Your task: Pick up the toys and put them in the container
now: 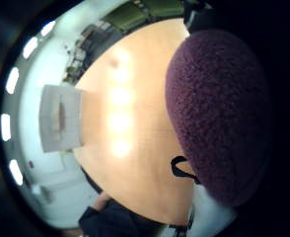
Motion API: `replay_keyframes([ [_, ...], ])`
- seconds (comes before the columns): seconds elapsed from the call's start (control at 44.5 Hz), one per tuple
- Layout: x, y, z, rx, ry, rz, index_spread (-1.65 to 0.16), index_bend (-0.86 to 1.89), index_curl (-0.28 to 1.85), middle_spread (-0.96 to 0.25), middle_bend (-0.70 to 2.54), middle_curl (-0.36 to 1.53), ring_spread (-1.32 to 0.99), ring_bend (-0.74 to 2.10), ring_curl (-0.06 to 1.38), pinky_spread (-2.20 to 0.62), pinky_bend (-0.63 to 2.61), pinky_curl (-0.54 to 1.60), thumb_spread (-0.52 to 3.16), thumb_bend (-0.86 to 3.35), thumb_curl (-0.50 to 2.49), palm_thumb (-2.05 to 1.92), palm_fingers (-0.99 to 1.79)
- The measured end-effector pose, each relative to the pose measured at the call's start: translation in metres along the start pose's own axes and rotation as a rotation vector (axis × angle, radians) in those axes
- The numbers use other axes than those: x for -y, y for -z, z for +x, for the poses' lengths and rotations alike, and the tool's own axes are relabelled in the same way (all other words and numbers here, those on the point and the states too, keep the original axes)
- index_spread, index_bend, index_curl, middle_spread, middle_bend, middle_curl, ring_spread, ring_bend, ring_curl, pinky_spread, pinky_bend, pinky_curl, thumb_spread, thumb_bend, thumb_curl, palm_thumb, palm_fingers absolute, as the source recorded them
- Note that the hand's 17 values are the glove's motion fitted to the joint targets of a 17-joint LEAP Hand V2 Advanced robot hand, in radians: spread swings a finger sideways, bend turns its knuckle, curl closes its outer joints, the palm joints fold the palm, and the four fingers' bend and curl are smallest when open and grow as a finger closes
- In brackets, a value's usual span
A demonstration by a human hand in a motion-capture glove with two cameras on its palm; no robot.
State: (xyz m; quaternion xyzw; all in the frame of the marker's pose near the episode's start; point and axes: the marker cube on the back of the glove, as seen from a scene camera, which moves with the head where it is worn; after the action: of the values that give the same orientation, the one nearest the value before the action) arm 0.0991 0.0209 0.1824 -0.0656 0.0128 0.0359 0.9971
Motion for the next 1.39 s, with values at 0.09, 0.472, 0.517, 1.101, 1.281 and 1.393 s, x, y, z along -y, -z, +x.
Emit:
replay_keyframes([
  [0.09,0.003,0.005,-0.001,0.012,-0.007,0.000,-0.36,0.02,-0.03,-0.25,0.85,0.47,-0.45,1.24,0.48,-0.44,1.18,0.43,1.08,0.21,0.43,0.62,0.76],
  [0.472,0.021,0.144,-0.059,0.018,0.022,0.092,-0.39,0.19,0.05,-0.35,0.88,0.54,-0.43,1.17,0.48,-0.47,0.96,0.38,0.80,0.19,0.62,0.67,1.03],
  [0.517,0.024,0.172,-0.081,0.037,0.049,0.134,-0.40,0.19,0.05,-0.35,0.87,0.54,-0.43,1.16,0.48,-0.47,0.95,0.38,0.78,0.18,0.64,0.66,1.04],
  [1.101,0.015,0.237,-0.453,-0.032,0.655,0.241,-0.41,0.16,0.01,-0.41,0.74,0.59,-0.45,1.08,0.48,-0.48,0.92,0.40,0.68,0.15,0.84,0.65,1.02],
  [1.281,0.006,0.213,-0.504,-0.015,0.627,0.138,-0.41,0.15,0.00,-0.42,0.71,0.60,-0.46,1.07,0.48,-0.48,0.91,0.40,0.67,0.14,0.90,0.64,1.03],
  [1.393,0.005,0.201,-0.502,0.032,0.593,0.027,-0.38,-0.08,-0.03,-0.32,0.43,0.55,-0.41,1.05,0.50,-0.42,1.10,0.47,0.88,-0.01,0.83,0.38,0.38],
])
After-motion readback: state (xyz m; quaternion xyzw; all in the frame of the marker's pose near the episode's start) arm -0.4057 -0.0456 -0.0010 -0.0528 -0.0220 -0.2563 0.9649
